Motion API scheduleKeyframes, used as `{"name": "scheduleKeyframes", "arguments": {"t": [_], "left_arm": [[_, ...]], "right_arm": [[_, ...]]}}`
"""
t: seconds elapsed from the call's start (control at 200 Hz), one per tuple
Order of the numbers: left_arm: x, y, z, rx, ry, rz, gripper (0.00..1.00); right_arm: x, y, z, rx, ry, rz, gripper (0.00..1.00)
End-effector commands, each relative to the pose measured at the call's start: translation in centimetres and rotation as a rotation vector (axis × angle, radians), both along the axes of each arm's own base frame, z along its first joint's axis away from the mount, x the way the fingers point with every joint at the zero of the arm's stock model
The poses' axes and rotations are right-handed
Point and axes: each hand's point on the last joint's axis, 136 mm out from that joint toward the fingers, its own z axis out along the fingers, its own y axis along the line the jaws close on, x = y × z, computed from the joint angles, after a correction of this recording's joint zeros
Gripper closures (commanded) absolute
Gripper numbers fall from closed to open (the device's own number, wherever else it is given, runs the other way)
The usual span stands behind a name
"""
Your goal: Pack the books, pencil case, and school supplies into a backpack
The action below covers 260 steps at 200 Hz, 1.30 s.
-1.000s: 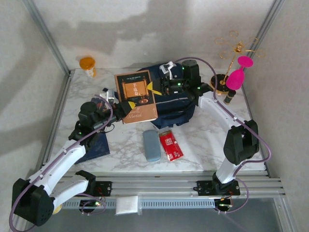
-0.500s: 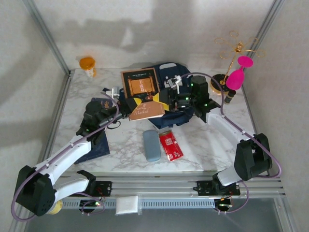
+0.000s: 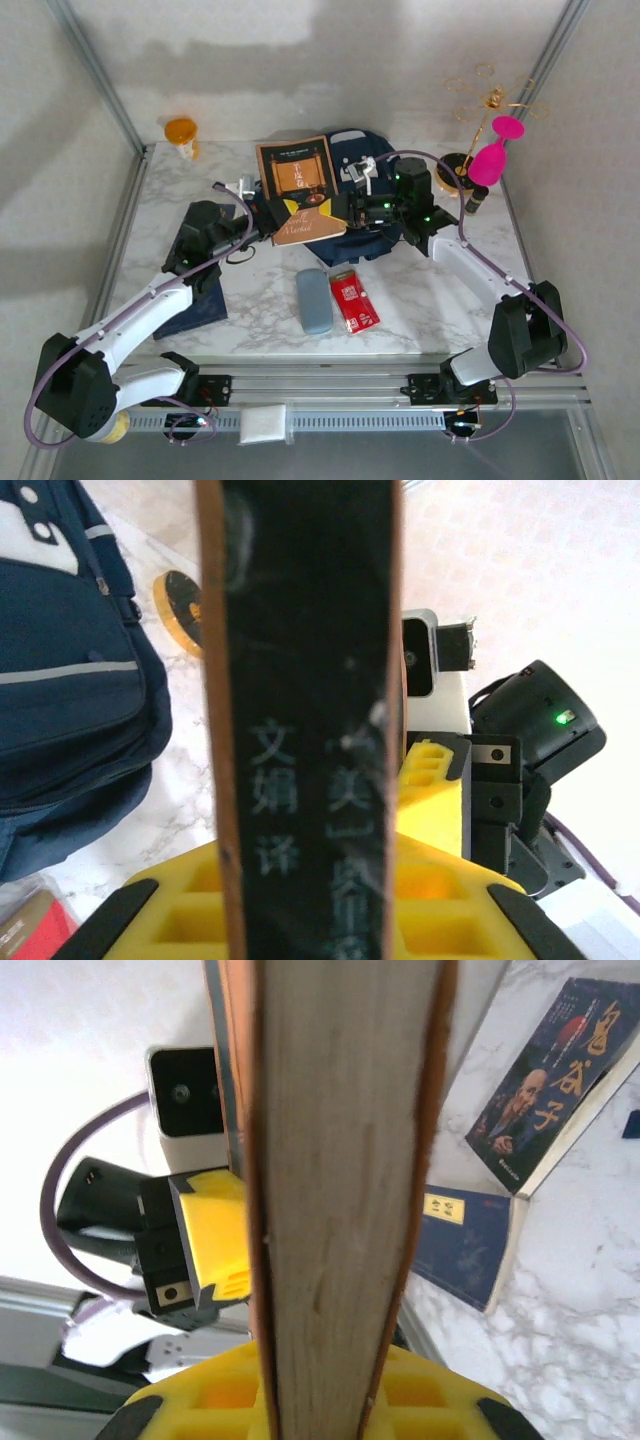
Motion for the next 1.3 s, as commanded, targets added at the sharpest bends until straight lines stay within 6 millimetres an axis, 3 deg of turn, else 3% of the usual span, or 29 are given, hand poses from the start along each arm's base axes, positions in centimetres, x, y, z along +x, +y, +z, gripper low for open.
{"name": "scheduleKeyframes", "arguments": {"t": [0.0, 0.05, 0.15, 0.215, 0.325, 0.516, 0.741, 0.956, 1.081, 1.297], "left_arm": [[0.7, 0.1, 1.4, 0.036, -0.073, 0.028, 1.0], [0.7, -0.1, 1.4, 0.043, -0.079, 0.023, 0.96], [1.1, -0.3, 1.2, 0.104, -0.097, 0.021, 0.53], [1.8, 0.1, 0.0, 0.211, -0.09, 0.053, 0.45], [2.6, -0.3, -1.8, 0.402, -0.114, 0.05, 0.45], [3.1, -4.1, -6.0, 0.65, -0.162, -0.123, 0.44], [3.9, -10.4, -12.7, 0.892, -0.176, -0.411, 0.44], [6.7, -14.1, -17.5, 1.026, -0.15, -0.509, 0.43], [8.4, -15.4, -18.8, 1.071, -0.148, -0.513, 0.43], [9.0, -16.4, -20.4, 1.091, -0.148, -0.543, 0.42]], "right_arm": [[1.5, -0.8, 0.6, -0.025, -0.057, -0.062, 1.0], [1.6, -1.0, 0.7, -0.03, -0.066, -0.065, 1.0], [2.2, -2.2, 1.0, -0.061, -0.08, -0.111, 1.0], [3.7, -4.3, 0.5, -0.119, -0.076, -0.209, 1.0], [5.7, -9.1, -0.3, -0.168, -0.041, -0.379, 1.0], [7.6, -17.7, -2.4, -0.251, 0.032, -0.659, 1.0], [7.7, -24.0, -4.0, -0.29, 0.085, -0.836, 1.0], [7.6, -26.8, -5.1, -0.282, 0.126, -0.902, 1.0], [7.5, -27.1, -5.6, -0.273, 0.144, -0.899, 1.0], [7.6, -27.1, -6.0, -0.268, 0.149, -0.895, 1.0]]}}
